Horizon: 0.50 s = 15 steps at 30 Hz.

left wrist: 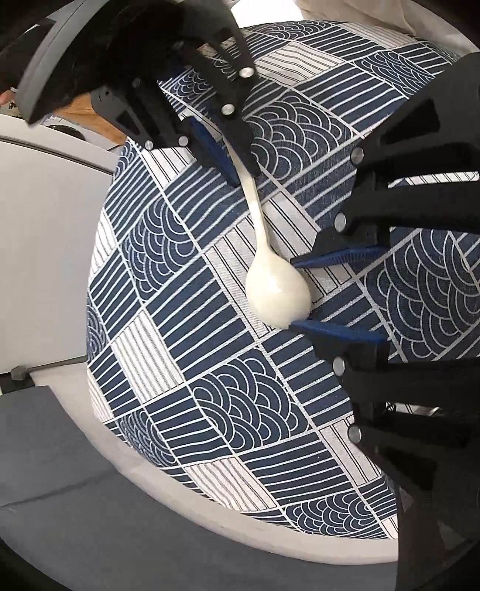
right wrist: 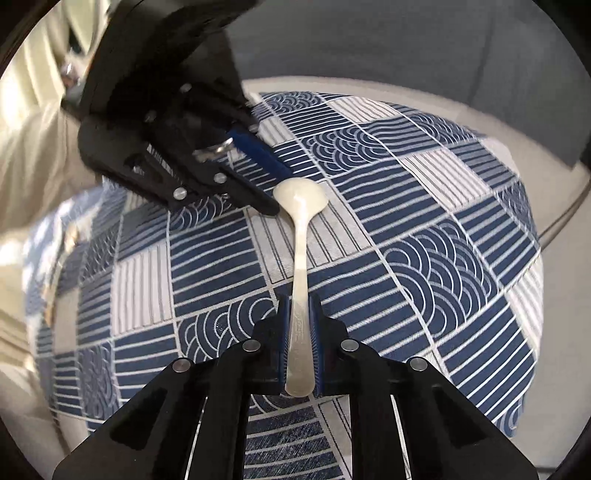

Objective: Organize utensils
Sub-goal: 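Lift the white spoon with the right tool and carry it to the black cup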

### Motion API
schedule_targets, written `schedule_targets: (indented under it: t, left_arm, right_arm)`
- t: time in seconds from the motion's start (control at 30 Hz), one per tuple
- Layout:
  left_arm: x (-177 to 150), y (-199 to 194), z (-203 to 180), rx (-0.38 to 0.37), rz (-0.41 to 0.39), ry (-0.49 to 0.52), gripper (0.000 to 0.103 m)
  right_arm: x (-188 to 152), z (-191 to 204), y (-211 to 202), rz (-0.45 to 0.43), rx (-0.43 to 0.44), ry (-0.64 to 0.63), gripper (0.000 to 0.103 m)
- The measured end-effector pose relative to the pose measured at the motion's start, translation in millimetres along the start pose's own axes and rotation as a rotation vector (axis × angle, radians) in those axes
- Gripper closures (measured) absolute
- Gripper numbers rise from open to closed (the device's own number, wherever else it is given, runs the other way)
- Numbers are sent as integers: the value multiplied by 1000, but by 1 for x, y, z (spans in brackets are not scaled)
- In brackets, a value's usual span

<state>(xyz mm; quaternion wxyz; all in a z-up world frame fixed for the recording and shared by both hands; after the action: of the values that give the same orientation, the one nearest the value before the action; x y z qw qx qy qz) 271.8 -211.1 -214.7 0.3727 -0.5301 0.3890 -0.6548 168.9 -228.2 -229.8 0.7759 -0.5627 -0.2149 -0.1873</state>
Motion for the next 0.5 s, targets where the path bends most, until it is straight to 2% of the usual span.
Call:
schedule_targets:
  t: [0.03,0.07,0.13,0.17,0.33,0.37,0.4,0.43,0.5]
  left_arm:
    - [0,-3,1,-22,-4,-20,103]
    - [0,-5,0,-31,-8,-32,103]
    - [-2,2,0,17,21,-18,103]
    - [-4,4,-1,19,31,-14,103]
    - [-5,4,-6,22,27,-20,102]
    - [-5,2,-5,28,21,-31,100]
    - [-6,0,-5,23,16,-44,93]
    - [-6,-2,-4,22,11,-56,82]
    - [-8,-5,-3,25,7,-63,79]
  right_arm:
    - [-1,-2,-2,-6,10,16,93]
    - [-2,-4,-3,-12,36,37,93]
    - [-5,-6,-5,-30,96,75,93]
    - [-5,-7,-6,-35,116,91,93]
    - [-8,-12,-8,-59,179,159,93]
    - [-9,-12,-10,-63,201,172,93]
    - [-10,-11,-11,-67,216,177,93]
    - [-11,-10,-12,-71,228,179,93]
    - [-11,-7,-14,-75,253,182,93]
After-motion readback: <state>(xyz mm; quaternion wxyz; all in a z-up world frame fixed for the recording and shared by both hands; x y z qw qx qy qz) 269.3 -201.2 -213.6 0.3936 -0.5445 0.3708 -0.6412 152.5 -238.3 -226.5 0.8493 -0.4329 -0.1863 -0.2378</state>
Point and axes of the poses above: each gripper's, at about its wrist camera, not at the fingertips, and y roughly the way its jaws point, z to its left, x to its top, the point moved 6 cm from there along y, roughly the way its jaws point, and after that the axes turned 7 degrees about x, right-handed, at the moved point
